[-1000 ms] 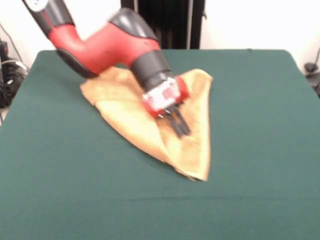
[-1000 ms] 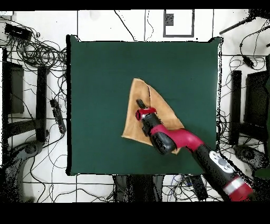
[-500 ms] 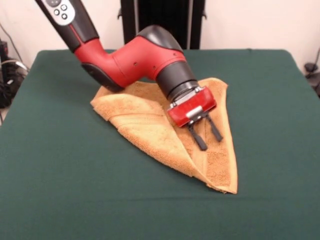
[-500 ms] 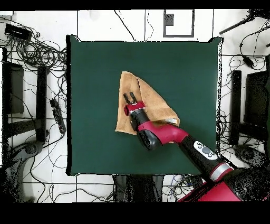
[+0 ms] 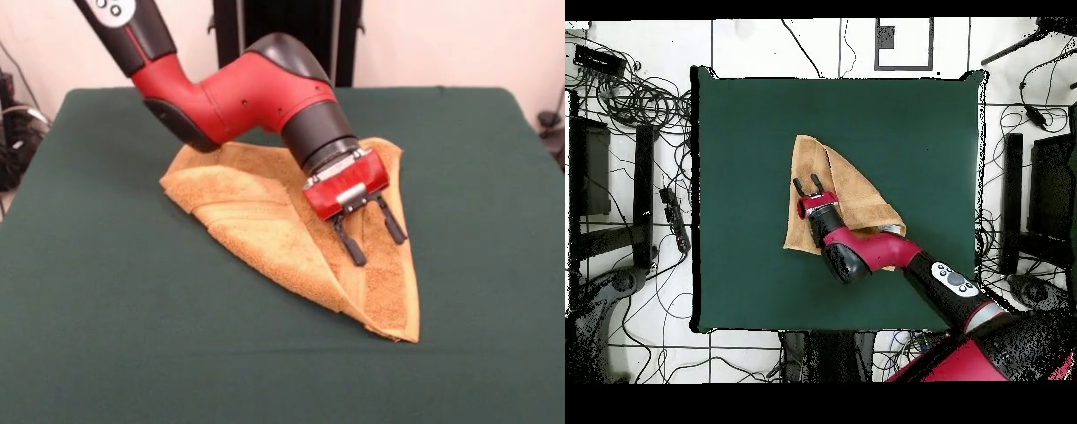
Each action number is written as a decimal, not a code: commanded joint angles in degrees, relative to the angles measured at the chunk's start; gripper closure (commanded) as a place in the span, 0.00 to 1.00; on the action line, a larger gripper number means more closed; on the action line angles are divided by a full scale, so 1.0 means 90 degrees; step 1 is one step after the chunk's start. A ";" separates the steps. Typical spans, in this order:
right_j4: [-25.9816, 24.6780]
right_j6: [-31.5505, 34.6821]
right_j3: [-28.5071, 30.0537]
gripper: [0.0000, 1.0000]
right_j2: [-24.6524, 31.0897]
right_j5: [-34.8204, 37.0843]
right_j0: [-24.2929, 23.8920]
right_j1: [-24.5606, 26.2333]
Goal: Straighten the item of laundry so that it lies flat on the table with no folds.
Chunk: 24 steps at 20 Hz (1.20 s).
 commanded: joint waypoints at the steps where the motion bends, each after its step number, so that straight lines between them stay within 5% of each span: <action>1: 0.1095 0.0602 -0.0698 0.00 -0.1746 0.2047 0.0743 -0.0474; 10: 0.1695 0.0238 -0.0350 0.00 -0.2948 0.2458 0.1939 -0.1646; 24: 0.1645 0.0343 -0.0573 0.00 -0.3384 0.1696 0.2255 -0.1596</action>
